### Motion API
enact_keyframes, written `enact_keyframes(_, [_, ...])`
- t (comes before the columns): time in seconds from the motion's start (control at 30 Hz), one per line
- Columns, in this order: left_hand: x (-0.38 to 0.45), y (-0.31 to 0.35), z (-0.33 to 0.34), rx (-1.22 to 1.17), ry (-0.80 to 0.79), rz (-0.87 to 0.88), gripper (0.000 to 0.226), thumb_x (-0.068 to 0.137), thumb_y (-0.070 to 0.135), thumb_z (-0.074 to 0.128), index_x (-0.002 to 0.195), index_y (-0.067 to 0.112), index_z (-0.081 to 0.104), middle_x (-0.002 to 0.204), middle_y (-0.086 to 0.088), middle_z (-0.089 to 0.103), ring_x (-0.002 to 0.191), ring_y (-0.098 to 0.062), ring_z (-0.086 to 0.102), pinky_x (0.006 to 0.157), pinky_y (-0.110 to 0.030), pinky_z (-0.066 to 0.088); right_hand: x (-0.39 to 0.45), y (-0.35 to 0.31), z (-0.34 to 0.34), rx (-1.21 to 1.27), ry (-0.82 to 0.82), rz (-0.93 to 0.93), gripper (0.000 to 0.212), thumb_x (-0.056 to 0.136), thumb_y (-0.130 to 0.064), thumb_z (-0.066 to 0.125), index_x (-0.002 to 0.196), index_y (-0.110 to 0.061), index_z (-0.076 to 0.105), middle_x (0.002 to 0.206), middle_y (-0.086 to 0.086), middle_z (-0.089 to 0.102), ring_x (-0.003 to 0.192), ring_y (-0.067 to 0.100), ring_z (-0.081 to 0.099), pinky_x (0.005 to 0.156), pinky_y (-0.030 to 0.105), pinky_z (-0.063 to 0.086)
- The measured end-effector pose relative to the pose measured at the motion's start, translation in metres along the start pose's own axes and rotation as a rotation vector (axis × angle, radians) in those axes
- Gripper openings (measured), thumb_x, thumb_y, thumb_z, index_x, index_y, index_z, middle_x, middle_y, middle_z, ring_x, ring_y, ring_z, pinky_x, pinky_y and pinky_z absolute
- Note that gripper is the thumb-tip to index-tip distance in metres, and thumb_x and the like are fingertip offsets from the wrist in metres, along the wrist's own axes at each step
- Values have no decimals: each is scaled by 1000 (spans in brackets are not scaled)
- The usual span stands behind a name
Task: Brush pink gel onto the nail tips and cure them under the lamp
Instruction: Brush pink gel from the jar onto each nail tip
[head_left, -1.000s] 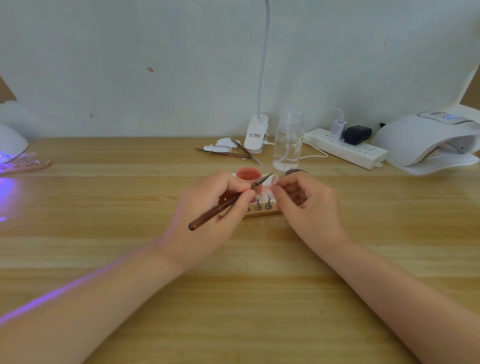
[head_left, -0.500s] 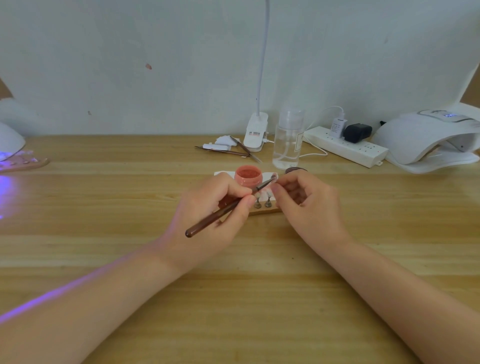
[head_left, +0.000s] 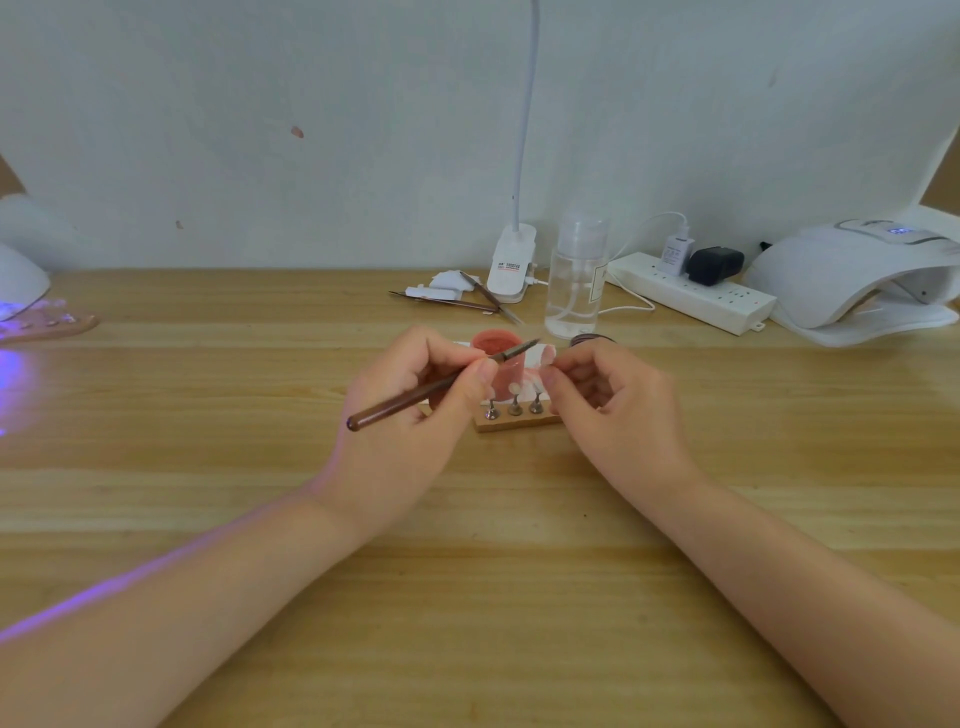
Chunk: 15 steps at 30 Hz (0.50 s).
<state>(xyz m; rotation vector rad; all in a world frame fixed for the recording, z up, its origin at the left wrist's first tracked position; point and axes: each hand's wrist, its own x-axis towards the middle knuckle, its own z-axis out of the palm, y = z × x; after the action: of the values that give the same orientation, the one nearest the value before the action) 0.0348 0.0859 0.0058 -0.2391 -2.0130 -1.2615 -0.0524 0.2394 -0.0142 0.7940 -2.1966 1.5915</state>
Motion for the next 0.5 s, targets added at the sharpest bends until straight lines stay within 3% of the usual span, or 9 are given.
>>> enact_keyframes(0.17, [1,1,0,-79,-17,-63,12,82,30,61,77,19,60,70,14,68,66,3,62,62,-11,48,0,-1,-1,16,-19,11,4,86,-10,66,88,-7,68,73,3,67,66,14,64,66,30,54])
enact_keyframes(0.37, [0,0,-5,-138,-50,-36,13,85,14,58,72,13,56,62,13,64,59,2,57,59,-12,46,0,1,-1,11,-16,20,3,86,-9,66,88,-10,68,73,-1,67,67,12,63,65,27,54])
enact_keyframes(0.5, [1,0,-5,-48,13,-5,14,85,22,62,74,14,57,71,6,66,64,-1,57,60,-19,48,1,2,1,1,16,6,2,85,-9,68,85,-11,68,71,-2,66,64,9,60,63,23,52])
